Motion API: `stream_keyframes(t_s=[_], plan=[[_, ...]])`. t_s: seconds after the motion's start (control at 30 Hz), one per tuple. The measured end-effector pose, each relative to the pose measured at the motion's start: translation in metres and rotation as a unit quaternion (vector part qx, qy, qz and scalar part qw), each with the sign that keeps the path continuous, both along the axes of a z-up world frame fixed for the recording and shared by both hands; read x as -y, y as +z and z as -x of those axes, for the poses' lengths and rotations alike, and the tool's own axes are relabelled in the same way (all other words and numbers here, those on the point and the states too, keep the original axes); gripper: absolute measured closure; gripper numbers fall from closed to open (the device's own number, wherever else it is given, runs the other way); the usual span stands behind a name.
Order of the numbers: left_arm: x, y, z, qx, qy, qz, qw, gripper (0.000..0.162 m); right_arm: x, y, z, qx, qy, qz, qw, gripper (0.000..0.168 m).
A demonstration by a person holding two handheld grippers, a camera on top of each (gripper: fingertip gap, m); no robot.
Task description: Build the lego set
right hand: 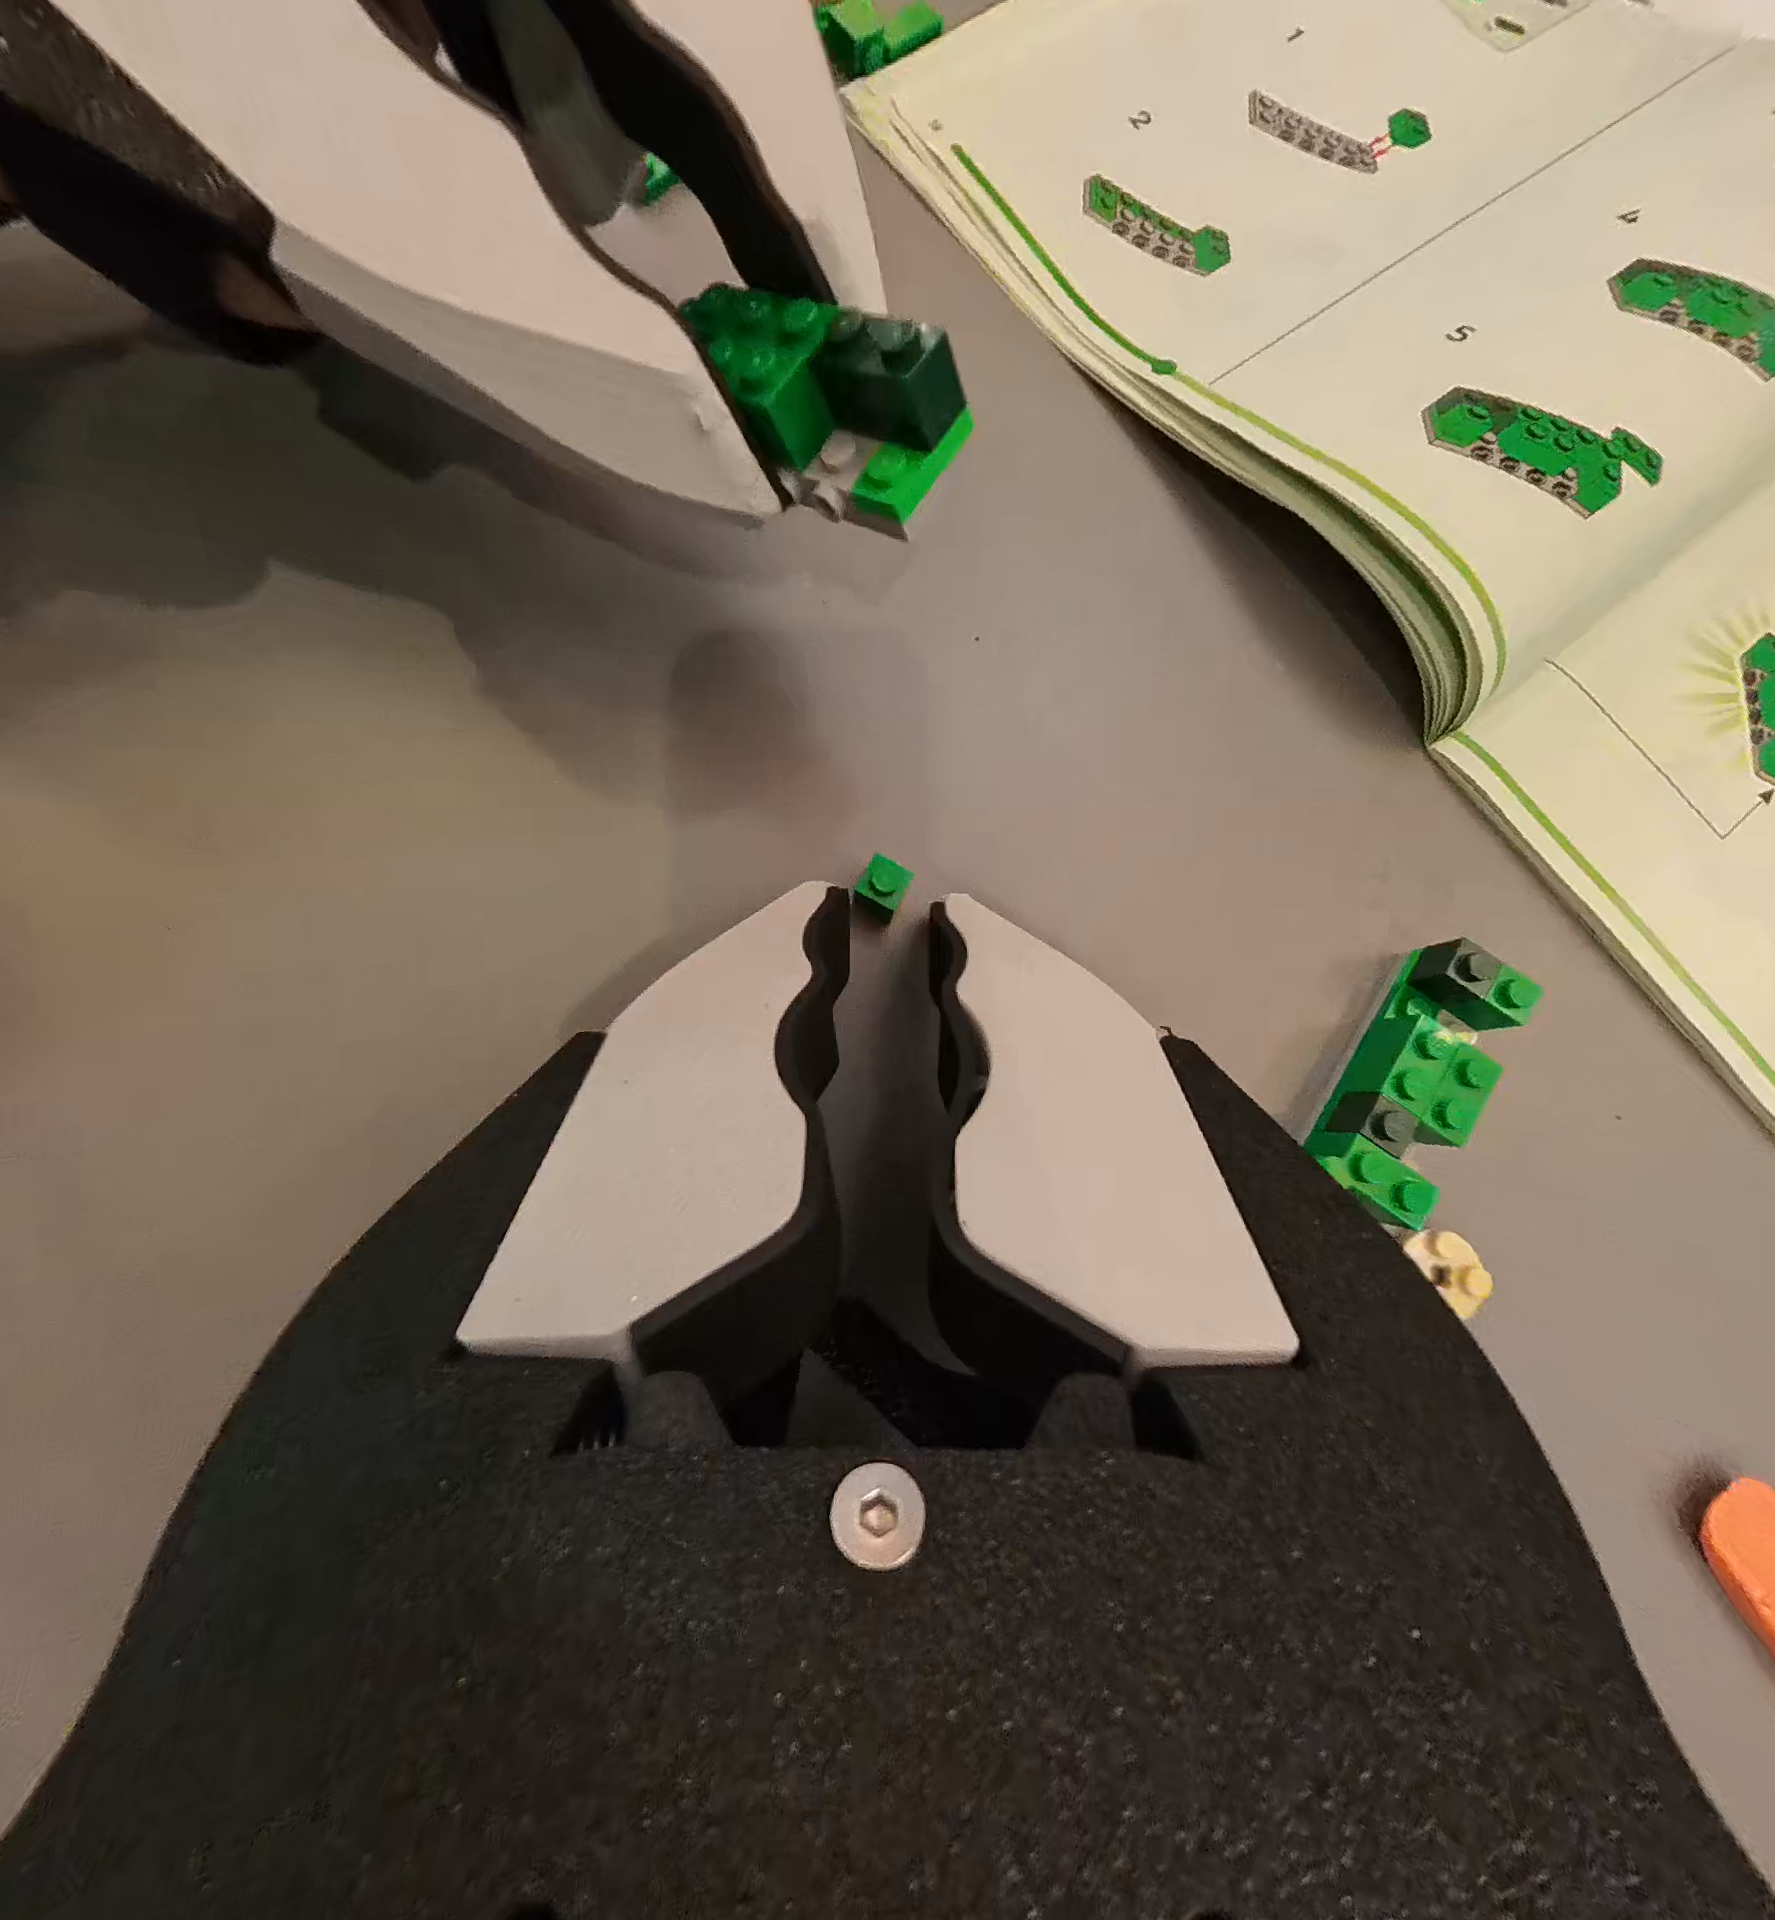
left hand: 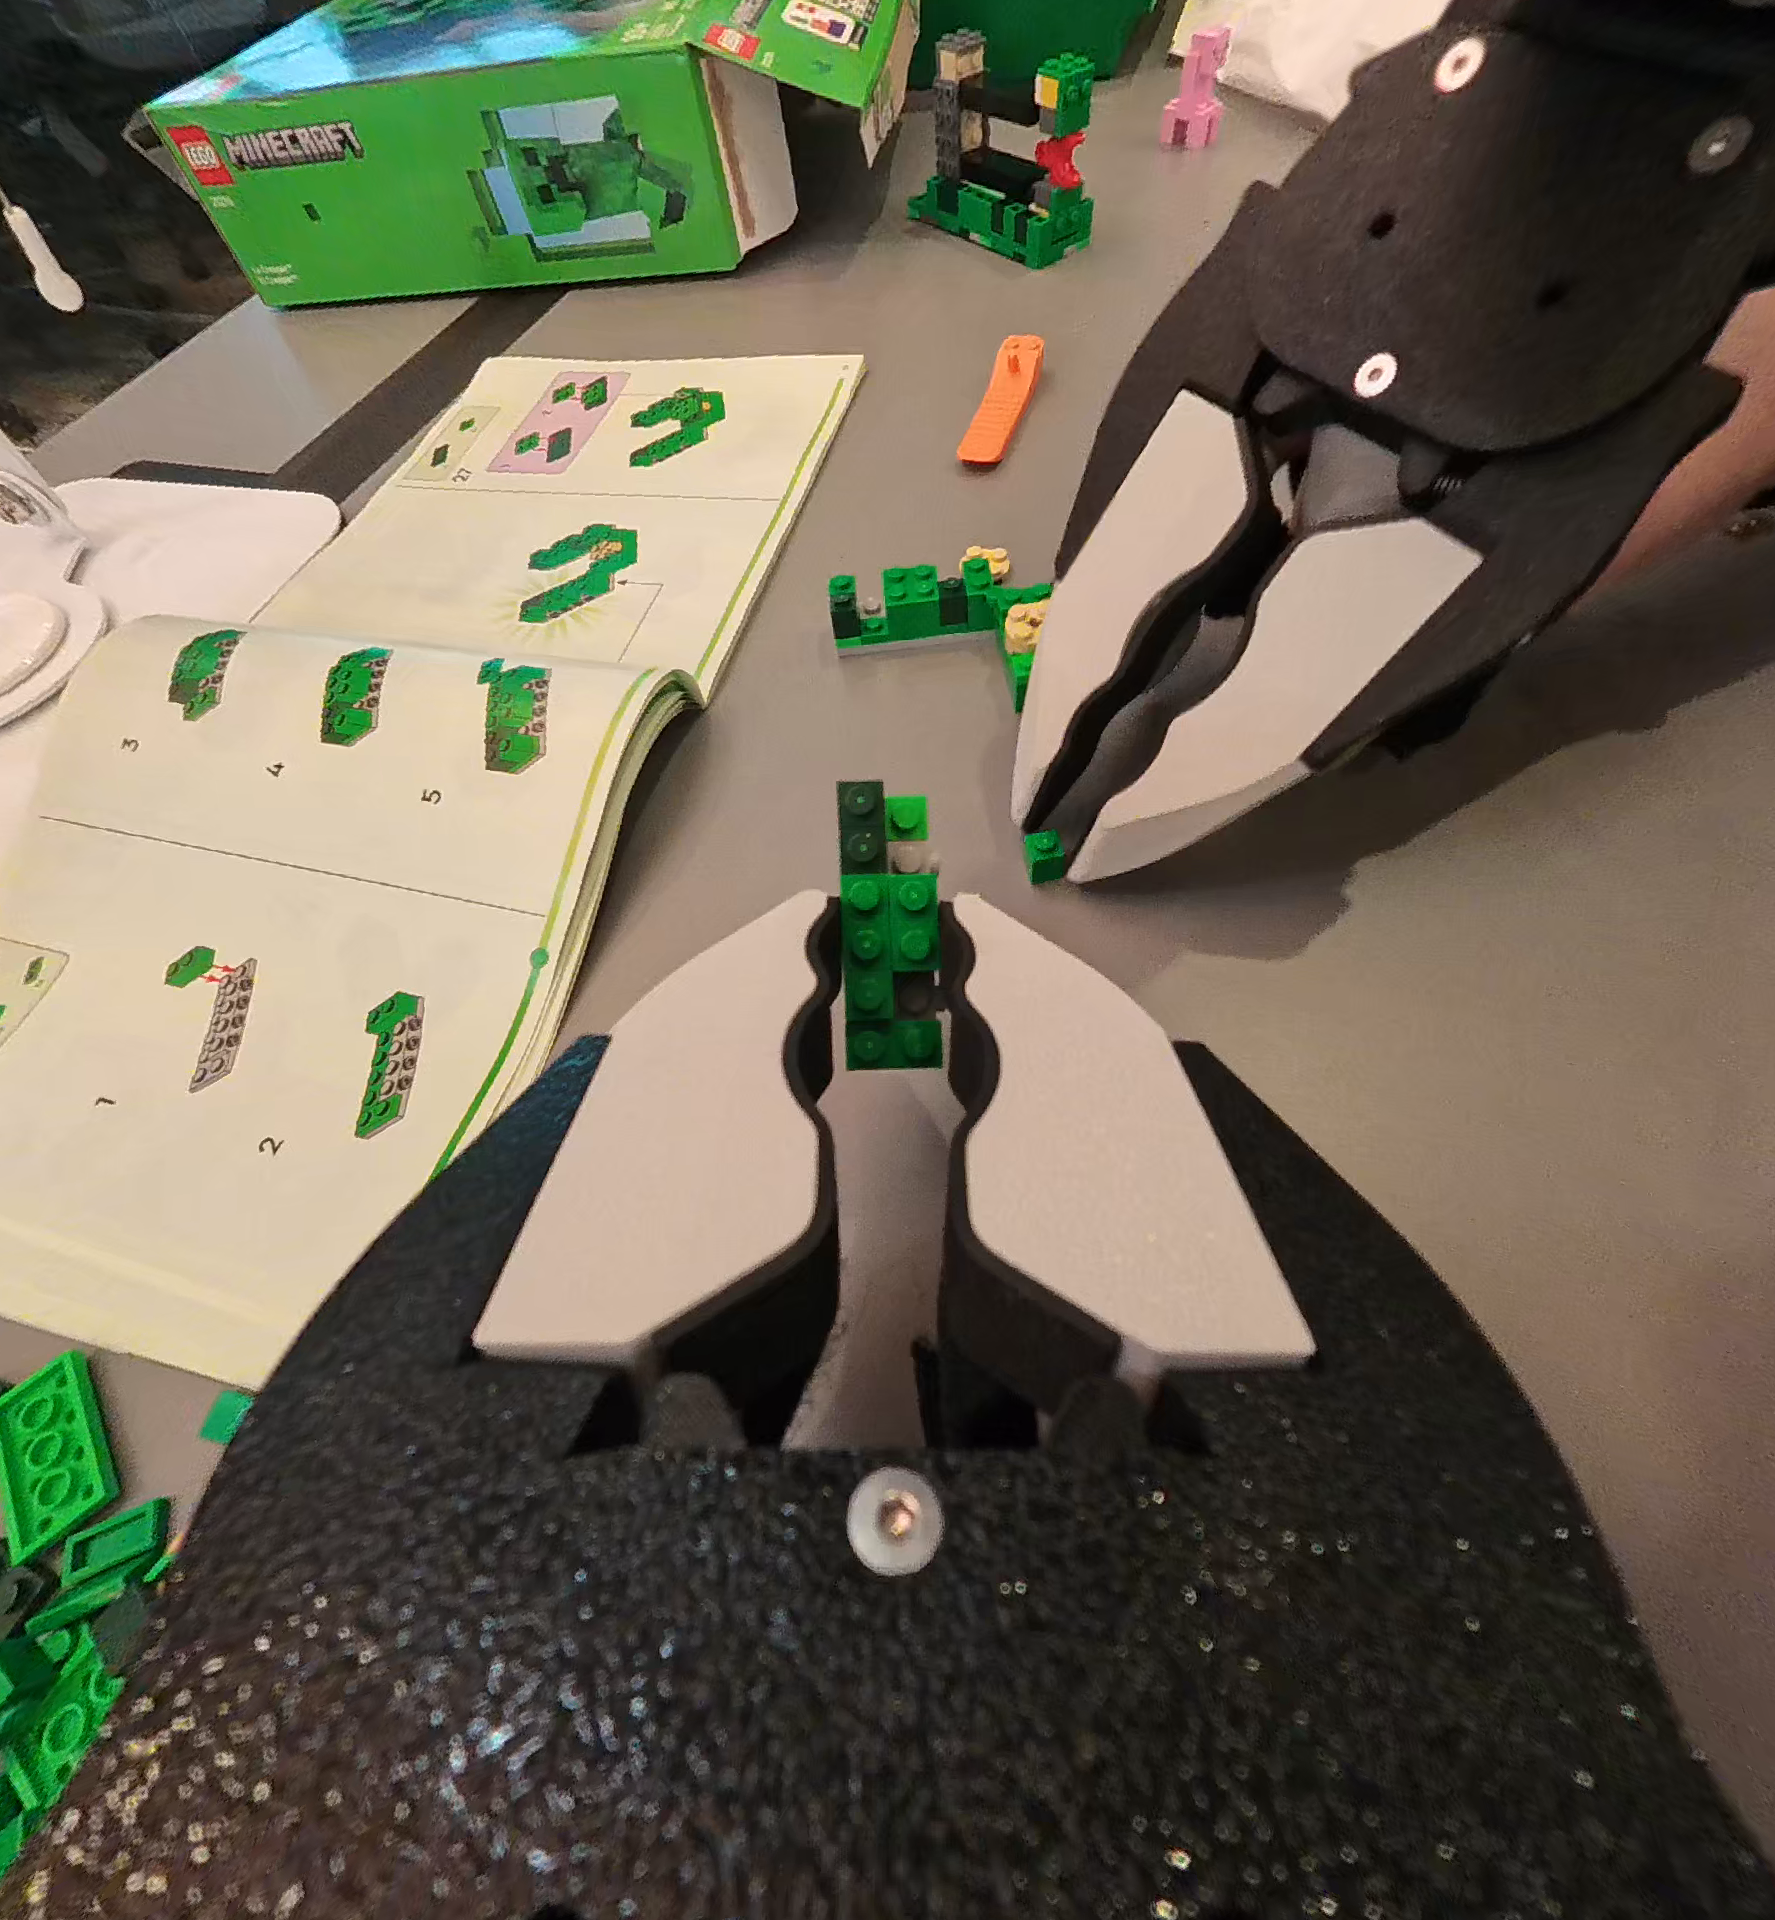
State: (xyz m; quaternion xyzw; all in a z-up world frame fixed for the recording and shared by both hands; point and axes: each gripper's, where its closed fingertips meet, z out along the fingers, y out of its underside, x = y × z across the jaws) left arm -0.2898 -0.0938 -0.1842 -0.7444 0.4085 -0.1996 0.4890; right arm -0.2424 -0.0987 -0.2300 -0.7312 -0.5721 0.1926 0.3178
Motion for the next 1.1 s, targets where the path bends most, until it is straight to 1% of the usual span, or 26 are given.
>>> stream_keyframes(t_s=[0.03, 0.1, 0.17, 0.23, 0.33, 0.37, 0.43, 0.47, 0.53, 0.63, 0.7, 0.77, 0.9, 0.97, 1.1], plan=[[0.0, 0.0, 0.0, 0.002, 0.0, 0.0, 1.0, 0.145, 0.0, -0.001, 0.0, 0.002, -0.001, -0.002, 1.0, 0.154], [0.0, 0.001, 0.0, 0.004, -0.001, 0.001, 1.0, 0.145, 0.0, -0.001, 0.001, 0.006, 0.002, -0.011, 1.0, 0.161], [0.001, 0.001, -0.001, 0.007, -0.004, 0.005, 1.0, 0.145, -0.001, 0.002, 0.001, 0.007, 0.013, -0.03, 0.999, 0.161], [0.003, 0.001, -0.004, 0.017, -0.013, 0.017, 1.0, 0.145, -0.003, 0.015, 0.003, -0.009, 0.032, -0.064, 0.997, 0.161], [0.01, -0.001, -0.011, 0.041, -0.036, 0.059, 0.997, 0.145, -0.002, 0.043, 0.007, -0.055, 0.093, -0.104, 0.989, 0.161], [0.012, -0.001, -0.013, 0.052, -0.041, 0.074, 0.995, 0.145, 0.003, 0.052, 0.008, -0.068, 0.129, -0.109, 0.983, 0.161], [0.013, 0.001, -0.017, 0.079, -0.044, 0.097, 0.991, 0.145, 0.01, 0.065, 0.009, -0.08, 0.18, -0.126, 0.972, 0.161], [0.013, 0.003, -0.018, 0.092, -0.042, 0.105, 0.989, 0.145, 0.009, 0.07, 0.008, -0.077, 0.19, -0.142, 0.969, 0.161], [0.007, 0.009, -0.019, 0.123, -0.02, 0.111, 0.986, 0.145, -0.001, 0.079, 0.007, -0.072, 0.179, -0.172, 0.966, 0.161], [-0.007, 0.02, -0.016, 0.183, 0.055, 0.111, 0.975, 0.146, -0.014, 0.09, 0.008, -0.08, 0.128, -0.175, 0.973, 0.161], [-0.016, 0.021, -0.013, 0.214, 0.116, 0.111, 0.963, 0.146, -0.018, 0.096, 0.011, -0.088, 0.106, -0.175, 0.975, 0.161], [-0.021, 0.02, -0.014, 0.233, 0.153, 0.107, 0.954, 0.146, -0.023, 0.097, 0.012, -0.066, 0.093, -0.201, 0.973, 0.161], [-0.023, 0.027, -0.022, 0.293, 0.188, 0.087, 0.933, 0.146, -0.021, 0.095, 0.015, -0.016, 0.106, -0.219, 0.97, 0.161], [-0.022, 0.029, -0.025, 0.321, 0.199, 0.083, 0.922, 0.146, -0.018, 0.097, 0.016, -0.001, 0.133, -0.21, 0.969, 0.161], [-0.02, 0.036, -0.025, 0.357, 0.22, 0.065, 0.906, 0.146, -0.024, 0.101, 0.015, 0.04, 0.162, -0.199, 0.966, 0.161]])
